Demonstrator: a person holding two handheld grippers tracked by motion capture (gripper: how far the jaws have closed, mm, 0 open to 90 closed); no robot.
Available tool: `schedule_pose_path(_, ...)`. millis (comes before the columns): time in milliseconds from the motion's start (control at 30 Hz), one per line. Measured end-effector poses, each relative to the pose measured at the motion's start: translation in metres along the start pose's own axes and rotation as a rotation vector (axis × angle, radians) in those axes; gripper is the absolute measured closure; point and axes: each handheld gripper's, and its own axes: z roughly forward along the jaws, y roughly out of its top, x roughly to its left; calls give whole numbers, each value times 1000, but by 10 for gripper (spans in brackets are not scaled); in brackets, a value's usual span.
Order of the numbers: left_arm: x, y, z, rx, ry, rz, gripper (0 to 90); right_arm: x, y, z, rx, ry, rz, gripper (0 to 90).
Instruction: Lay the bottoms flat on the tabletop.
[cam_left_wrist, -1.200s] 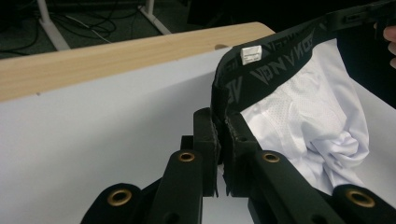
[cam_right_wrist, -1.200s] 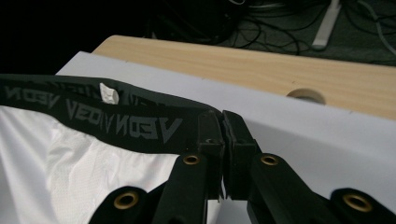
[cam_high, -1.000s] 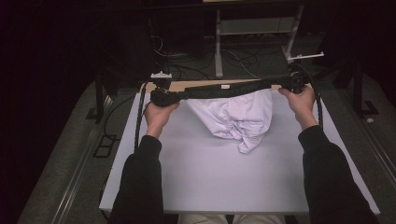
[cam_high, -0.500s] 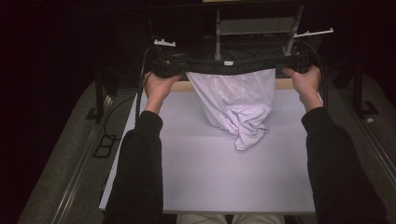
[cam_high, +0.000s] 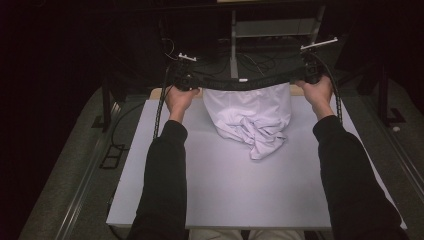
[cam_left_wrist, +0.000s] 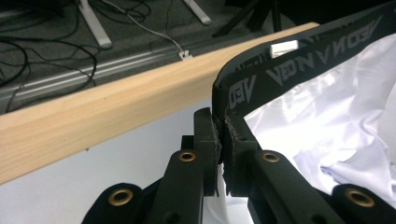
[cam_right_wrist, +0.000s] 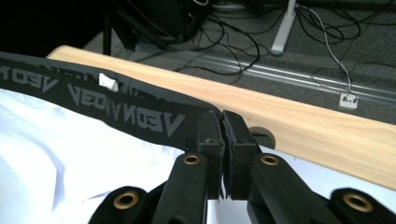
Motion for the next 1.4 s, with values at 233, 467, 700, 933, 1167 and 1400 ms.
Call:
schedule_pose_path(233,3,4,4,-16,-4,-16,848,4,1,6,9,-14,-22,865)
schedule_pose_path(467,11,-15,16,-79,-59,-138,461,-1,-8,13,7,-44,17,467)
schedule_pose_path(700,2,-36,19,-118,-123,-145,332,-5,-32,13,10,-15,32,289)
schedule_pose_path(933,-12,-50,17,-144,-165,-131,266,-3,-52,3,-11,16,46,142)
schedule_pose_path(1167,-23,-63,10,-172,-213,-141,184,-1,-74,-9,-44,85,74,121)
schedule_pose_path(1400,-39,-80,4,-219,-248,-137,0,2,-99,-22,-69,133,72,0)
